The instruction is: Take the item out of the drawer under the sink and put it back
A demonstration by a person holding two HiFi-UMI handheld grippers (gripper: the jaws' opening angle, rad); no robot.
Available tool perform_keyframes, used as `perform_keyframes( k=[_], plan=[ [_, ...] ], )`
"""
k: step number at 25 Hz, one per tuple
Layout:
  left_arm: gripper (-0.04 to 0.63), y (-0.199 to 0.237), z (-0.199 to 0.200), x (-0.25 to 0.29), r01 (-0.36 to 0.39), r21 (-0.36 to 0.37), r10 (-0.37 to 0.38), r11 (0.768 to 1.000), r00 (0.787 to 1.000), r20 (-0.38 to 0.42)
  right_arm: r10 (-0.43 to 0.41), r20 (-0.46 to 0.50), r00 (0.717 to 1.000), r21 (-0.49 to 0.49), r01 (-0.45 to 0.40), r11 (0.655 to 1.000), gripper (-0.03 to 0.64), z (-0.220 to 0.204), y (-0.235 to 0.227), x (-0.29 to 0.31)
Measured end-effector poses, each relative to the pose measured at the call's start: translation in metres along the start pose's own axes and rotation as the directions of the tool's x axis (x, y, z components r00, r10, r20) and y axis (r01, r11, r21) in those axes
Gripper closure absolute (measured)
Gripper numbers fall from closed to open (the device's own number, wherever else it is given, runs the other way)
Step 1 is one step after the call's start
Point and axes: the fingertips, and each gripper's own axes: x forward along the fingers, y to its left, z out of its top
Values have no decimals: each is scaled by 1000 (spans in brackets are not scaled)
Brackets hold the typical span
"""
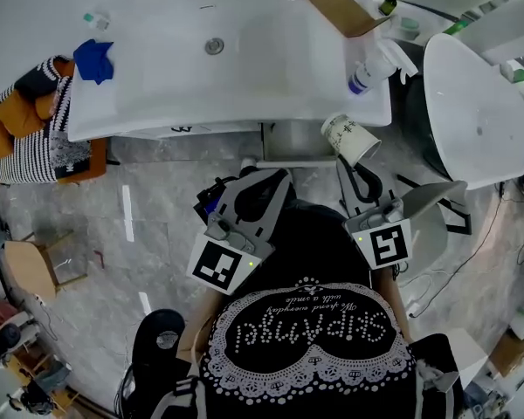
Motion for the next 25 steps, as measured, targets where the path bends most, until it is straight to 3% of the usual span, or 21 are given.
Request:
perform_keyframes(
  k=[3, 10, 19, 25],
  plan=[
    [591, 8, 8, -4, -40, 60, 38, 997, 999, 37, 11, -1, 1000, -24, -11, 1000, 592, 1, -1, 2],
    [591, 27, 15, 5, -109, 51, 106, 993, 993, 54, 13, -27, 1000, -82, -16, 996, 592, -6, -12, 4],
    [591, 22, 19, 15, -81, 45, 79, 996, 996, 52, 35, -125, 992, -255, -66, 965, 592, -17, -13, 8],
    [591, 20, 15, 21, -77, 41, 76, 996, 996, 41, 49, -66, 997, -189, -61, 980, 591, -14, -18, 13]
  ],
)
